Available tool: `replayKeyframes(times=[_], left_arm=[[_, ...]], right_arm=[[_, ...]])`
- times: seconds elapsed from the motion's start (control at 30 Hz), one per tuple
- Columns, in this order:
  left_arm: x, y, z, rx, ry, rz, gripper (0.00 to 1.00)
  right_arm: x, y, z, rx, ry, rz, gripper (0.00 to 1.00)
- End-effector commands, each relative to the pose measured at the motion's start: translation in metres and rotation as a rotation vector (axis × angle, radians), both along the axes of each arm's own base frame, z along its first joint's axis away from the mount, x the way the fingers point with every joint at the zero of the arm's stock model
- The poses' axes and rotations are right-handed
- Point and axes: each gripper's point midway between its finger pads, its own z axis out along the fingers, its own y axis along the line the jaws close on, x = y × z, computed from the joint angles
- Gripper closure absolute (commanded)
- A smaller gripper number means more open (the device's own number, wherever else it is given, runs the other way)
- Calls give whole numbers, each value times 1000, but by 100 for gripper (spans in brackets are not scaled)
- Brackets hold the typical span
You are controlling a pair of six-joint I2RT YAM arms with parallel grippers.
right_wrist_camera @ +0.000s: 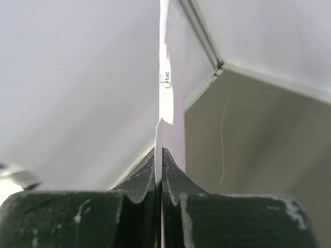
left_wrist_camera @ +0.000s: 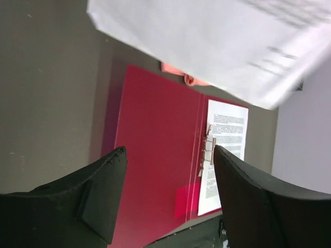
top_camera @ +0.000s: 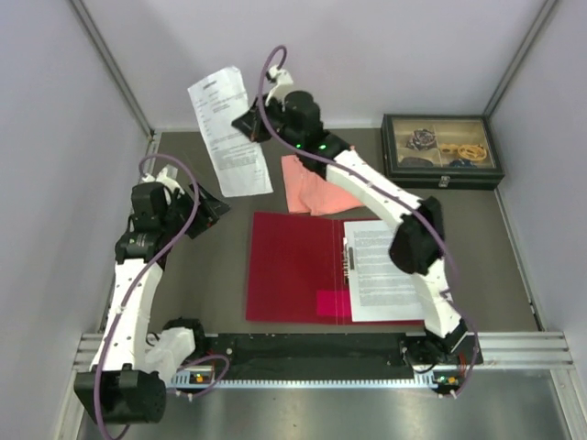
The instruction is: Put the files into the folder
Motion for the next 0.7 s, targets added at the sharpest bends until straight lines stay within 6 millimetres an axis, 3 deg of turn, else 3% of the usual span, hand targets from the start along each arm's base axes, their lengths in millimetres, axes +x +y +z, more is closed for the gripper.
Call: replayKeyframes(times=[0.0,0.03,0.07,0.1,0.13,0.17,0.2,0.23,0.27,0.3,0.33,0.4,0.43,0.47,0.5,0.53,0.6,0.63,0.67], left_arm=[[-10,-29,4,-71,-30,-96,27],[-12,-40,4,-78,-32,-126,27],[-14,-53,1,-81,-39,-152,27],[-14,-61,0,-82,-45,-161,27],[-15,-69,-2,-84,-49,-174,27],[-19,-88,-2,-109,-66,-217,27],[-18,-95,-5,-115,-73,-217,27],[-19,-103,-5,-131,-84,-232,27],[-25,-117,-16,-150,-62,-259,27],[-21,-125,-10,-166,-106,-263,27],[-26,-139,-18,-169,-89,-300,27],[-24,-154,-20,-177,-107,-324,27],[-29,-171,-33,-165,-73,-367,27],[-30,-178,-36,-156,-60,-383,27],[-26,-189,-32,-165,-88,-396,27],[-30,-203,-45,-154,-57,-431,28],[-29,-220,-44,-178,-71,-455,28],[-33,-230,-54,-175,-49,-475,28],[-34,-235,-56,-188,-39,-476,28]], right_arm=[[-57,-72,97,-69,-161,-78,100],[-62,-89,92,-124,-144,-113,100],[-68,-101,68,-199,-115,-126,100],[-74,-115,64,-232,-104,-147,100],[-94,-140,78,-248,-110,-164,100],[-102,-151,49,-315,-75,-159,100],[-113,-165,46,-337,-67,-161,100],[-130,-190,59,-334,-83,-189,100],[-142,-208,25,-415,-23,-195,100],[-150,-224,17,-445,-5,-214,100],[-169,-253,4,-483,15,-252,100],[-181,-286,-12,-521,49,-325,100],[-190,-302,-16,-526,60,-349,100],[-207,-323,-32,-543,91,-371,100],[-210,-340,-39,-547,107,-419,100],[-217,-352,-63,-579,152,-436,100],[-228,-372,-73,-535,201,-478,100],[-233,-375,-94,-552,240,-469,100],[-235,-376,-99,-538,259,-472,100]])
